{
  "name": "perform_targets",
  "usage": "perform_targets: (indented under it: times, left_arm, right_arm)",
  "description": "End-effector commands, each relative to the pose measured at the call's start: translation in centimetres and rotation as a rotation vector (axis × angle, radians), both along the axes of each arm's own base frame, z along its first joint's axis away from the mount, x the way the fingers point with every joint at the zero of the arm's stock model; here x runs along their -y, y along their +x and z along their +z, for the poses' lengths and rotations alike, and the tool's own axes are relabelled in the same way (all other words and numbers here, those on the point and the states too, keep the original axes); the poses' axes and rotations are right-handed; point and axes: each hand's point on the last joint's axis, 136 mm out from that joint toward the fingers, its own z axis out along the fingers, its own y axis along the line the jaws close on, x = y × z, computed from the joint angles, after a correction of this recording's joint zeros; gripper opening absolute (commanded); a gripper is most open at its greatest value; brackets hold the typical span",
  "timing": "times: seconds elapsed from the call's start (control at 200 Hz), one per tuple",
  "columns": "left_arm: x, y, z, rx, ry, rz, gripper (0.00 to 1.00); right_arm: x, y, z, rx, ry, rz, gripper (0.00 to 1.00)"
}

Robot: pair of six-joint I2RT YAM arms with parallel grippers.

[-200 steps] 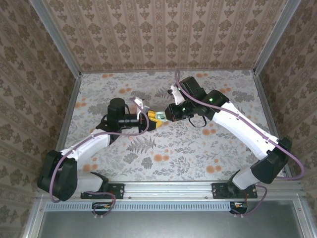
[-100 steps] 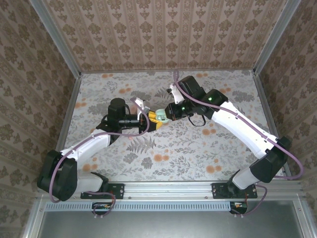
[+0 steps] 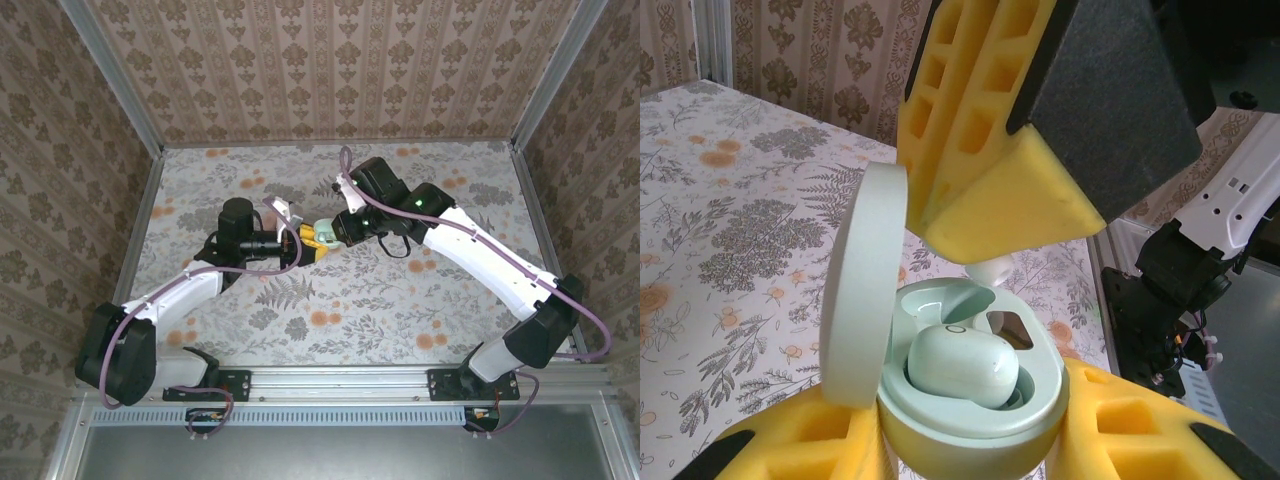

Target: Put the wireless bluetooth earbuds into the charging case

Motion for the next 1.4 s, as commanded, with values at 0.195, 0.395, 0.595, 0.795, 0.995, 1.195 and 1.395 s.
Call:
perform_targets:
  times: [0.195,0.395,0.595,0.795,0.995,1.195,1.395]
  left_arm:
    - [0.3,-0.7,1.2,0.039,-0.033,-0.051,0.00]
    - [0.5,-0.5,1.1,0.033,-0.035,-0.054,0.00]
    - [0.6,-0.3,1.1,0.034,-0.036,-0.053,0.00]
    - [0.7,0.0,1.1,0.032,-0.038,-0.051,0.00]
    - [0.7,0.0,1.0,0.028,-0.042,-0.049,0.00]
    - [0.6,-0.1,0.9,0.026,-0.042,-0.047,0.00]
    - [0.6,-0.2,0.8,0.026,-0.042,-0.045,0.00]
  right_arm:
    - [-0.2,0.6,-1.3,0.035,-0.058,0.010,0.13]
    - [-0.8,0.5,-2.0,0.028,-0.068,0.027,0.13]
    - [-0.8,0.2,-2.8,0.011,-0.095,0.047,0.15]
    - [-1.0,-0.5,-2.5,0.002,-0.076,0.070,0.18]
    - [-1.3,-0.9,-2.8,-0.022,-0.070,0.084,0.22]
    - [-1.6,-0.9,-2.0,-0.018,-0.042,0.085,0.24]
    - [-1.9,-1.0,-1.6,-0.023,-0.026,0.086,0.27]
